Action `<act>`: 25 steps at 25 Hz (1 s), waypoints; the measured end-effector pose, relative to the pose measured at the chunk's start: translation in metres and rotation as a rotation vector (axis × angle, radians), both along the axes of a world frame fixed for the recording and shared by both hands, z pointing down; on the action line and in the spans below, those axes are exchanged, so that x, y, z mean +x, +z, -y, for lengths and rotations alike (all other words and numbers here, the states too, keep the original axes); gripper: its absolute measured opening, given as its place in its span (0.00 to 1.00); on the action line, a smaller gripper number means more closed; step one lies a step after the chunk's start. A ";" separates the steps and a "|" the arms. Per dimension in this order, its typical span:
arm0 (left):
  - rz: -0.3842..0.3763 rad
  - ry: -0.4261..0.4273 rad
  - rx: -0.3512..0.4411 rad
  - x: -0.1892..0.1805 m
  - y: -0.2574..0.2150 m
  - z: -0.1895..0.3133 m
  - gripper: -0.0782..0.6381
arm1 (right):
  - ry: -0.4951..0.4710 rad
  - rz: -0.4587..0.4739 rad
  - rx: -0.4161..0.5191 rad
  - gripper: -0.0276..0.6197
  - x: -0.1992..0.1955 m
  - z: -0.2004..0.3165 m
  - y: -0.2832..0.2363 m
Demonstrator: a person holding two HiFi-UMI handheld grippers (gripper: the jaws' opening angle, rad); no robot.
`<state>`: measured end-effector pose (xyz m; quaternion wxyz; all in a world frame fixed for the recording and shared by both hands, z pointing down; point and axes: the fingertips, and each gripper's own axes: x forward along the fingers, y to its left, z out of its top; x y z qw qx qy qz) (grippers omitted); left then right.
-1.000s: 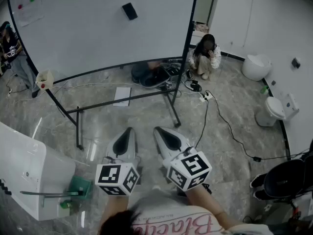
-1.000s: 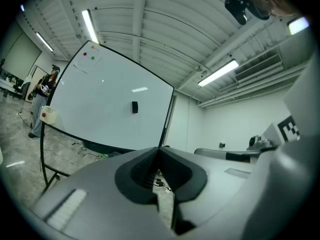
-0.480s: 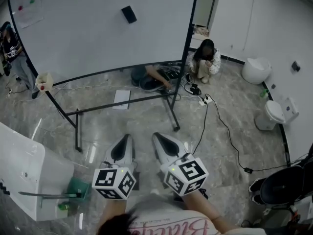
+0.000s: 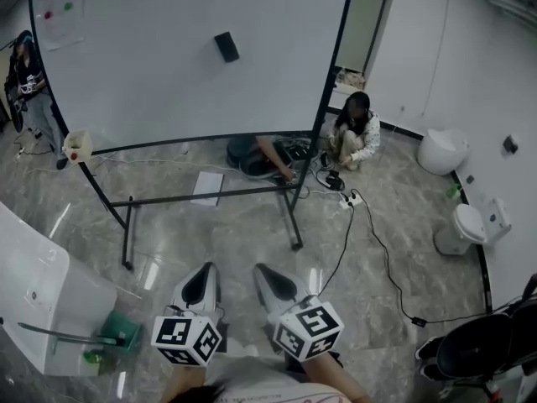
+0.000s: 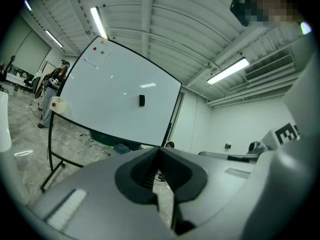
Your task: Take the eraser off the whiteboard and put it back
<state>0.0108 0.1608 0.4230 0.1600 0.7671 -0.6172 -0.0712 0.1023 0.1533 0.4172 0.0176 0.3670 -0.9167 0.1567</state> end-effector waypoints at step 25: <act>-0.008 0.066 0.063 -0.095 -0.025 0.227 0.11 | 0.099 -0.023 0.095 0.05 -0.081 0.220 -0.024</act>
